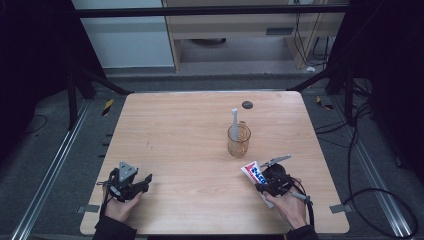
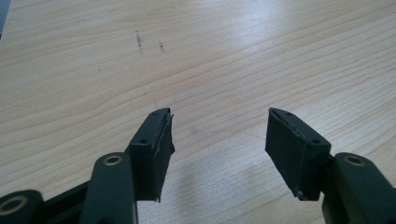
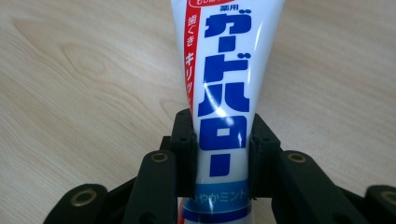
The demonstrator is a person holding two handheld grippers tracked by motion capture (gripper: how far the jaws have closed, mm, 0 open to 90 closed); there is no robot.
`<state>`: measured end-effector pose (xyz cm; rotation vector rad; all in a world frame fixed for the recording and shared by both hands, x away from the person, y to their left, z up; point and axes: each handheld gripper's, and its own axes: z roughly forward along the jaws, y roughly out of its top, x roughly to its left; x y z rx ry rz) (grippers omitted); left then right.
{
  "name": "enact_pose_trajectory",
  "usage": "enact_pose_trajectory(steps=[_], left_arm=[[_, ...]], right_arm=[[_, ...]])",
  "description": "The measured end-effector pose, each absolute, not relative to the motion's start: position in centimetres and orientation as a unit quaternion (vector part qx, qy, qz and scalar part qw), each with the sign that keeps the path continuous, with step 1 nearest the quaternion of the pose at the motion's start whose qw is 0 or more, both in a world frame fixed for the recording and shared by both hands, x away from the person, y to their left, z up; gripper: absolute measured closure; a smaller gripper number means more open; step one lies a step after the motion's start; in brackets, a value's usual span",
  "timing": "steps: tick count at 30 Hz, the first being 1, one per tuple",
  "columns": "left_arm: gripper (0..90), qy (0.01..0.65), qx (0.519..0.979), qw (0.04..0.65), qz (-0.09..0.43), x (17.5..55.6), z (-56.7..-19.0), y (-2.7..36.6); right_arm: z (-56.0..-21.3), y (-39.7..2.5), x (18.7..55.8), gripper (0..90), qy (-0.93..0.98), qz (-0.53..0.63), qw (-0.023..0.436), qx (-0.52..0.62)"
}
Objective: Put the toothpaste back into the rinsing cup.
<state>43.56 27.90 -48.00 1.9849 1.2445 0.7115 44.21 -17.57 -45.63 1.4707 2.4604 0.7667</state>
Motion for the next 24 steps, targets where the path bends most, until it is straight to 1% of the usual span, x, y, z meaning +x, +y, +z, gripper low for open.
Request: enact_pose_trajectory(steps=[16, 24], left_arm=[[40.1, 0.481, 0.760, 0.340, 0.273, 43.6, -48.0, 28.0], [40.1, 0.482, 0.760, 0.341, 0.272, 43.7, -48.0, 28.0]], right_arm=[[-42.5, -19.8, 44.0, 69.6, 0.749, 0.395, 0.170, 0.504], [-41.2, -20.7, 45.3, 69.6, 0.702, 0.449, 0.209, 0.512]])
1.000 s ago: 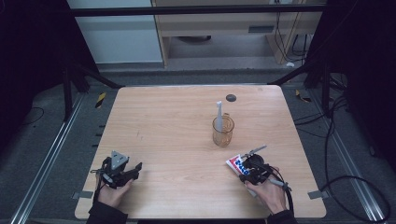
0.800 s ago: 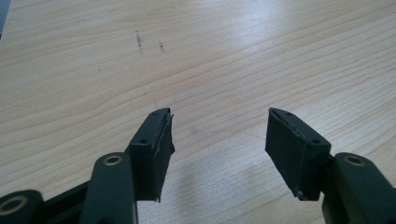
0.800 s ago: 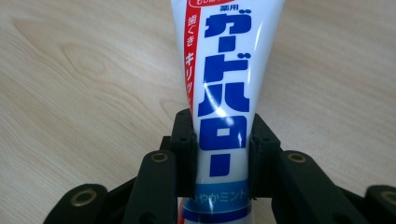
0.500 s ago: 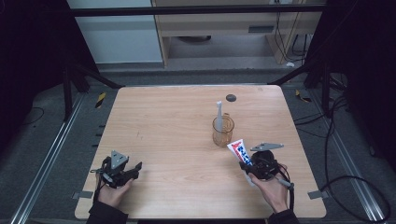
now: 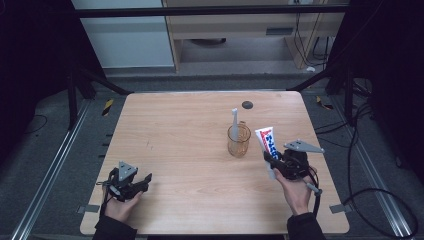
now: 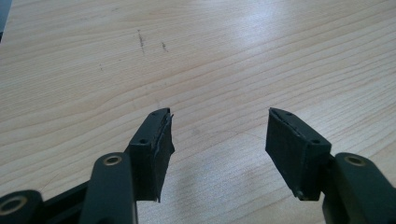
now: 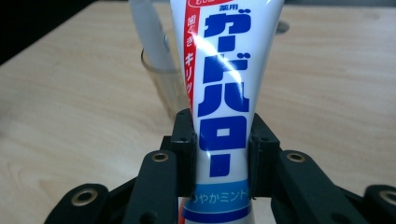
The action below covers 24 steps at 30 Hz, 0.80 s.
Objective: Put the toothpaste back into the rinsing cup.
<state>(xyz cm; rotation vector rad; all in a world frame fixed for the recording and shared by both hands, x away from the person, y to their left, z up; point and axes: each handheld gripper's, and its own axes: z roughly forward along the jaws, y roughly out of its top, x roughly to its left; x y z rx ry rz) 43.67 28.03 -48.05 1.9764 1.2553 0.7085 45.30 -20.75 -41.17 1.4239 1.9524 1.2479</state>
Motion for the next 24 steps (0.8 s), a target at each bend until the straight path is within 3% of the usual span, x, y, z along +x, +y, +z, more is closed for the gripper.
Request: enact_pose_trajectory(steps=[24], left_arm=[[40.1, 0.483, 0.758, 0.342, 0.273, 43.8, -48.1, 28.1]], right_arm=[[-39.1, -18.7, 51.4, 69.1, 0.583, 0.569, 0.305, 0.493]])
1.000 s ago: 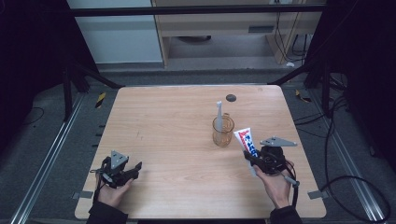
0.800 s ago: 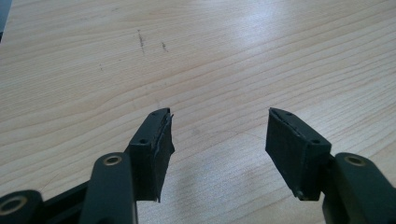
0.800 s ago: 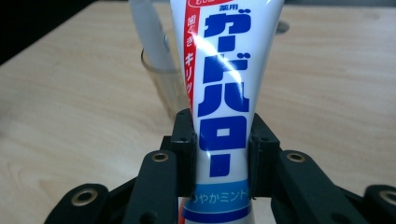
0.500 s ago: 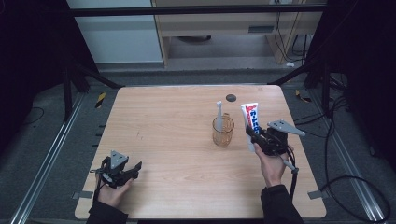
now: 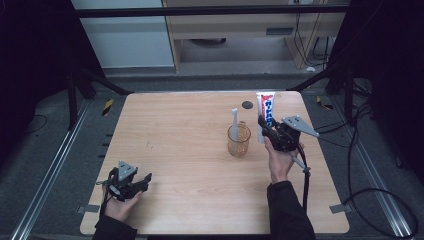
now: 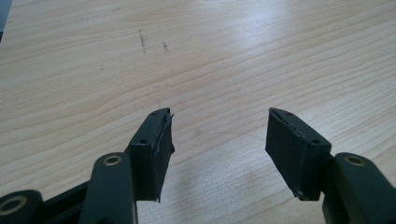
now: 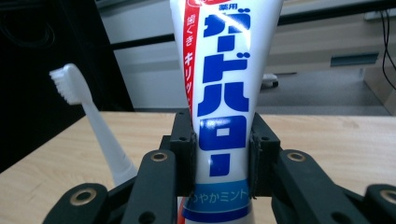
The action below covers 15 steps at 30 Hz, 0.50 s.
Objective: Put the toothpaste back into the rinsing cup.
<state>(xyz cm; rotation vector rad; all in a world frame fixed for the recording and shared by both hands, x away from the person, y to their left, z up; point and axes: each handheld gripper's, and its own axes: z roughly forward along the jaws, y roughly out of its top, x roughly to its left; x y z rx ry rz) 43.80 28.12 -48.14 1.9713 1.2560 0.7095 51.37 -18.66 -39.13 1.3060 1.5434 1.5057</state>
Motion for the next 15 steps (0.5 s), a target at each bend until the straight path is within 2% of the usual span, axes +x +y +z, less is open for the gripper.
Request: enact_pose_trajectory(steps=[15], left_arm=[[40.0, 0.482, 0.759, 0.343, 0.272, 43.8, -48.1, 28.2]], right_arm=[[-38.9, -16.3, 54.3, 69.2, 0.565, 0.593, 0.324, 0.473]])
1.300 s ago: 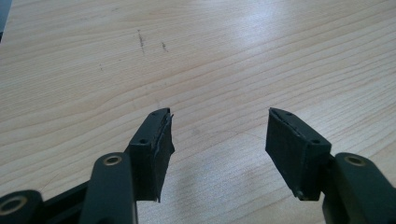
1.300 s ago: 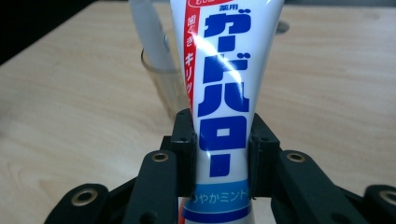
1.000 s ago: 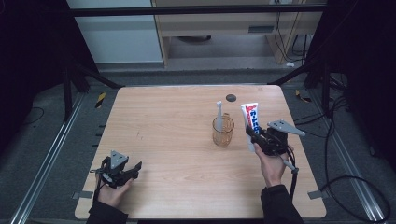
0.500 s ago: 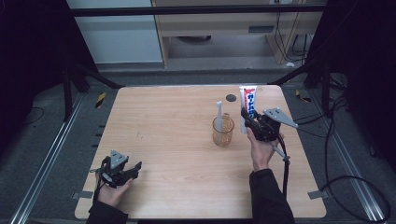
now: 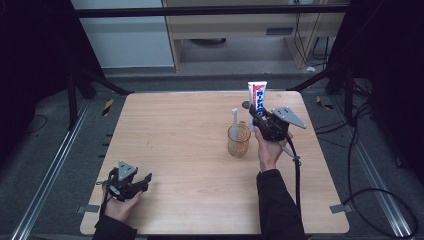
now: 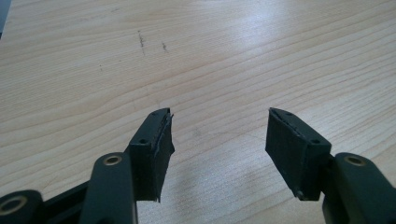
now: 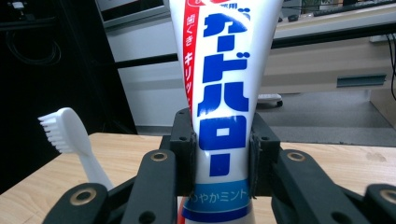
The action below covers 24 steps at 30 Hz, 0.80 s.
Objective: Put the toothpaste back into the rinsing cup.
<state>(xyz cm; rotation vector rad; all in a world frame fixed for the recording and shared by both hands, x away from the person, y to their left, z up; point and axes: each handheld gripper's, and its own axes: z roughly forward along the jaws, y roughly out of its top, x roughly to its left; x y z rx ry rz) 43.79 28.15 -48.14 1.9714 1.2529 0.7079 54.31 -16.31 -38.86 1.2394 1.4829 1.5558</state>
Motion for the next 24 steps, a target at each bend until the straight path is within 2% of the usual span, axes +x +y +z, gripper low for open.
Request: enact_pose_trajectory(steps=[24], left_arm=[[40.1, 0.481, 0.760, 0.342, 0.271, 43.8, -48.2, 28.1]], right_arm=[[-42.0, -14.3, 56.3, 68.4, 0.588, 0.579, 0.299, 0.479]])
